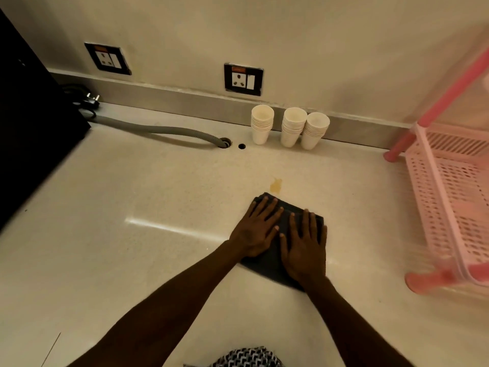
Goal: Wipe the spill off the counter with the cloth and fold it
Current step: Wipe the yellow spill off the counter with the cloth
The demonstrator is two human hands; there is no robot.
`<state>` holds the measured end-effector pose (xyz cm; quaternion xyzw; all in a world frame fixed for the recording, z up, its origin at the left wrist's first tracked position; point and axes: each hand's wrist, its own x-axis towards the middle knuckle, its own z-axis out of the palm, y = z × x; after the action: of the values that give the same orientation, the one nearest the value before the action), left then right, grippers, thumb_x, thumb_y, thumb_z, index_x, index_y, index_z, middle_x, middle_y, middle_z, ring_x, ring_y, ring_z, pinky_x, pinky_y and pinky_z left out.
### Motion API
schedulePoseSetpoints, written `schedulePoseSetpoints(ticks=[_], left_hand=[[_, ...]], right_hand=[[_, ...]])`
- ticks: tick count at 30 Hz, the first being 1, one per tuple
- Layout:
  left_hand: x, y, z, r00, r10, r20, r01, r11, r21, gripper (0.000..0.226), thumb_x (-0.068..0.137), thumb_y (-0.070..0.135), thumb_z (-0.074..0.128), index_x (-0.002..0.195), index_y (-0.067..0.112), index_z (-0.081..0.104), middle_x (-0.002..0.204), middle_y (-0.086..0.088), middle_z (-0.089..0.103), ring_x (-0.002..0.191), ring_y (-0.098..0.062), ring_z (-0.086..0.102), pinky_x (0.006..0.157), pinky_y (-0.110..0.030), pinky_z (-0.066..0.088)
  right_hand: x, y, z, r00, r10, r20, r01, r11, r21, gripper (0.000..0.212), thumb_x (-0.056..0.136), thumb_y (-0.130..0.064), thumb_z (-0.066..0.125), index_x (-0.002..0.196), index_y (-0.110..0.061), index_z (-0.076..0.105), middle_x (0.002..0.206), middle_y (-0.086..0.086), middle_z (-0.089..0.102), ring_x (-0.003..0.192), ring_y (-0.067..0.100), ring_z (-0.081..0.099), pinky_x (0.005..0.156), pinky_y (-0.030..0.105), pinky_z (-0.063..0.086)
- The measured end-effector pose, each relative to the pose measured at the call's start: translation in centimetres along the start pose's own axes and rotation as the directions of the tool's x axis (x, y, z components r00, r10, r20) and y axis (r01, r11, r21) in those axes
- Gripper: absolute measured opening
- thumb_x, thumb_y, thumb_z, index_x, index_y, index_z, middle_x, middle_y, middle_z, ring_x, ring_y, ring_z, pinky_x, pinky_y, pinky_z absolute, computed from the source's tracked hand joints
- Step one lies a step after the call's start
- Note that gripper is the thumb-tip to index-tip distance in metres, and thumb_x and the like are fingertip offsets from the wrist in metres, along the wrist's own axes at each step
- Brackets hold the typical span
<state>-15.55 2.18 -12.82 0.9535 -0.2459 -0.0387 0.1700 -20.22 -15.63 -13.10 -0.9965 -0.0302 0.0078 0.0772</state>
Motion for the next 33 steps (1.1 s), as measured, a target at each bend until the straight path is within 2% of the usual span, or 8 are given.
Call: schedulePoseSetpoints(ticks=[2,4,8,13,18,21,26,33], left_hand=[[-0.2,-0.4,-0.7,0.992,-0.075,-0.105,0.06,0.988,-0.146,0.06,0.106,0.045,0.026,0.159,0.018,0.031,0.172,-0.006,0.018,0.16,-0.023,0.005,0.131,-0.044,0.005],[-1.5,-2.0,-1.5,0.951,-0.223,-0.215,0.177,0.961,-0.214,0.061,0.105,0.047,0.024,0.156,0.018,0.038,0.168,-0.005,0.03,0.159,-0.022,0.015,0.131,-0.043,0.011],[-4.7,-6.7,-2.5,0.861,-0.396,-0.321,0.353,0.917,-0.184,0.056,0.104,0.042,0.032,0.152,0.014,0.047,0.162,-0.009,0.042,0.156,-0.026,0.026,0.128,-0.039,0.013],[-5.5,-12.0,-4.4,0.803,-0.502,-0.321,0.466,0.865,-0.188,0.062,0.104,0.048,0.03,0.156,0.014,0.039,0.166,-0.009,0.035,0.158,-0.025,0.018,0.13,-0.043,0.013],[-6.3,-15.8,-4.9,0.848,-0.499,-0.18,0.486,0.867,-0.114,0.071,0.102,0.053,0.023,0.163,0.017,0.021,0.172,-0.008,0.013,0.161,-0.024,0.003,0.131,-0.043,0.006],[-6.4,-16.0,-4.6,0.884,-0.443,-0.15,0.435,0.896,-0.089,0.071,0.103,0.056,0.02,0.164,0.023,0.01,0.174,-0.004,0.003,0.161,-0.02,-0.003,0.132,-0.043,0.004],[-6.2,-16.1,-4.8,0.882,-0.447,-0.15,0.437,0.894,-0.094,0.074,0.101,0.061,0.016,0.164,0.024,0.006,0.174,-0.003,0.001,0.161,-0.02,-0.005,0.131,-0.039,0.003],[-6.2,-15.9,-4.9,0.882,-0.44,-0.17,0.415,0.895,-0.164,0.075,0.1,0.059,0.025,0.164,0.024,0.008,0.174,-0.004,0.005,0.161,-0.02,-0.003,0.13,-0.039,0.005]], right_hand=[[-1.4,-0.7,-0.6,0.999,0.053,-0.011,-0.053,0.998,0.032,0.074,0.101,-0.056,0.02,0.16,-0.013,0.021,0.17,0.019,0.008,0.158,0.036,0.0,0.126,0.054,-0.002],[-2.3,-2.9,-0.8,0.992,0.11,0.059,-0.116,0.988,0.103,0.08,0.097,-0.06,0.018,0.161,-0.012,0.017,0.17,0.019,0.008,0.157,0.038,0.001,0.127,0.058,0.003],[-1.0,-7.3,0.3,0.943,0.255,0.215,-0.294,0.939,0.179,0.096,0.09,-0.078,0.025,0.161,-0.025,-0.012,0.168,0.018,-0.02,0.152,0.047,-0.02,0.118,0.066,-0.015],[2.0,-6.5,0.6,0.897,0.398,0.19,-0.422,0.9,0.106,0.118,0.072,-0.096,0.023,0.158,-0.027,-0.02,0.165,0.025,-0.023,0.149,0.054,-0.019,0.113,0.077,-0.011],[6.2,-5.3,0.1,0.896,0.424,0.132,-0.438,0.894,0.1,0.089,0.094,-0.074,0.027,0.163,-0.026,-0.003,0.168,0.024,-0.01,0.152,0.053,-0.009,0.115,0.077,0.002],[9.2,-4.7,-0.1,0.923,0.361,0.13,-0.374,0.923,0.088,0.074,0.101,-0.062,0.026,0.163,-0.032,-0.001,0.171,0.017,-0.008,0.155,0.046,-0.009,0.118,0.073,-0.001],[13.6,-4.9,-0.1,0.974,0.163,0.16,-0.182,0.977,0.111,0.064,0.104,-0.057,0.025,0.162,-0.036,0.009,0.172,0.008,-0.001,0.157,0.038,-0.005,0.123,0.065,-0.006],[13.7,-7.8,0.8,0.971,-0.181,0.153,0.145,0.965,0.221,0.057,0.107,-0.045,0.031,0.161,-0.033,0.017,0.172,0.002,0.012,0.158,0.03,0.003,0.127,0.055,-0.003]])
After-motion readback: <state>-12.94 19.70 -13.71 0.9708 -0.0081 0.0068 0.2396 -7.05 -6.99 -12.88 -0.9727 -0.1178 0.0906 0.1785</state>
